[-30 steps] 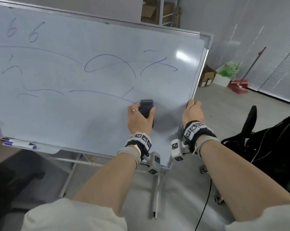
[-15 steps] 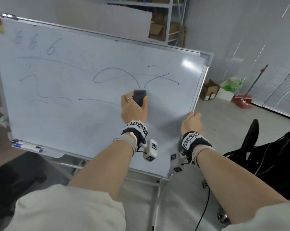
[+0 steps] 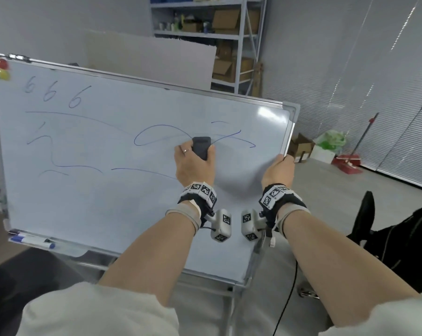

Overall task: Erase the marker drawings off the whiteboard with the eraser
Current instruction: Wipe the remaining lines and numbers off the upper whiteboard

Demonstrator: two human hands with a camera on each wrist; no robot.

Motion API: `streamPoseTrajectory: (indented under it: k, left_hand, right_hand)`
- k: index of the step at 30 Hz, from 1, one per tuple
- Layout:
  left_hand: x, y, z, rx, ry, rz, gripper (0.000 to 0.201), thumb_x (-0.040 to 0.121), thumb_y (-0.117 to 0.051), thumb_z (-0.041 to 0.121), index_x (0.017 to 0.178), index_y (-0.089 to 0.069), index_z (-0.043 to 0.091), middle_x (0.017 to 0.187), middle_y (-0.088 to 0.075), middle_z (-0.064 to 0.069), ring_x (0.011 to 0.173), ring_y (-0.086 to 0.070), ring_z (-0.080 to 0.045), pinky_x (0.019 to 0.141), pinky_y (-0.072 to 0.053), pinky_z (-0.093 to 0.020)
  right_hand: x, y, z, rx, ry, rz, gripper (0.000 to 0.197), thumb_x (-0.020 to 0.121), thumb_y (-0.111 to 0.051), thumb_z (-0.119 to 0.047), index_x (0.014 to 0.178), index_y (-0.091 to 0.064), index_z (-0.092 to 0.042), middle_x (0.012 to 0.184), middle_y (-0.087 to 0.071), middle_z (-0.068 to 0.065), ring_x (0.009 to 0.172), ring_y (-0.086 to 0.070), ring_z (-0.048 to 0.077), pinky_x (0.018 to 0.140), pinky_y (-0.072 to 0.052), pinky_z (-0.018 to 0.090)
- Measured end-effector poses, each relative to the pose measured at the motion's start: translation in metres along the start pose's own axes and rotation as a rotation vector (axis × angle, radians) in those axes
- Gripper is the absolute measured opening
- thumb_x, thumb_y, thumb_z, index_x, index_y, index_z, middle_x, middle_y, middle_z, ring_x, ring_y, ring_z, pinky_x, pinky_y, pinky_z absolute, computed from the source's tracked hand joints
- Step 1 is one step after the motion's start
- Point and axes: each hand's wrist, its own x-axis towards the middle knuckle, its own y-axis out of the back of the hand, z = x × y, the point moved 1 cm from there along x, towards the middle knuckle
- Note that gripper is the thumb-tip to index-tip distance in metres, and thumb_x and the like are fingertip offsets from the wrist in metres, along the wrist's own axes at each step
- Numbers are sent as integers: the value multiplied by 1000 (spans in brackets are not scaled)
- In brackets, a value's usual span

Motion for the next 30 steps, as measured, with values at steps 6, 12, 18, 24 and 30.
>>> streamPoseTrajectory:
  k: [6,12,18,24,30]
  left_hand:
    - [8,-8,11,-8,0,4,56,82,-61,59,122,-59,21,120,-53,4,109,-58,-19,75,-56,-37]
    - [-29,-36,53,56,-396,-352,53,82,-67,55,126,-59,27,122,-54,3,113,-53,-18,86,-49,-34]
    - [-10,-31,52,22,-382,-210,53,80,-67,54,124,-62,25,117,-57,2,112,-55,-20,81,-52,-36]
    - [11,-21,49,6,-260,-67,53,82,-64,54,126,-58,24,119,-54,1,111,-54,-20,77,-55,-36]
    - [-37,-47,89,-42,-417,-384,50,77,-71,53,117,-63,26,115,-55,5,108,-55,-16,82,-51,-32]
  right_hand:
    - [8,5,4,0,2,9,37,105,-26,-30,113,-51,-4,112,-61,18,104,-57,38,82,-42,39]
    - [13,17,14,-16,6,-56,33,105,-28,-30,112,-49,-6,107,-61,16,97,-58,35,76,-36,34]
    - [8,12,13,24,66,-97,31,105,-29,-27,116,-53,-9,111,-62,14,101,-58,32,80,-36,30]
    - [8,21,14,28,61,-89,31,105,-29,-23,115,-52,-4,110,-62,17,100,-58,35,77,-34,30]
    - [12,38,17,-12,65,-210,20,104,-32,-19,99,-48,-8,96,-56,16,84,-51,29,71,-32,32]
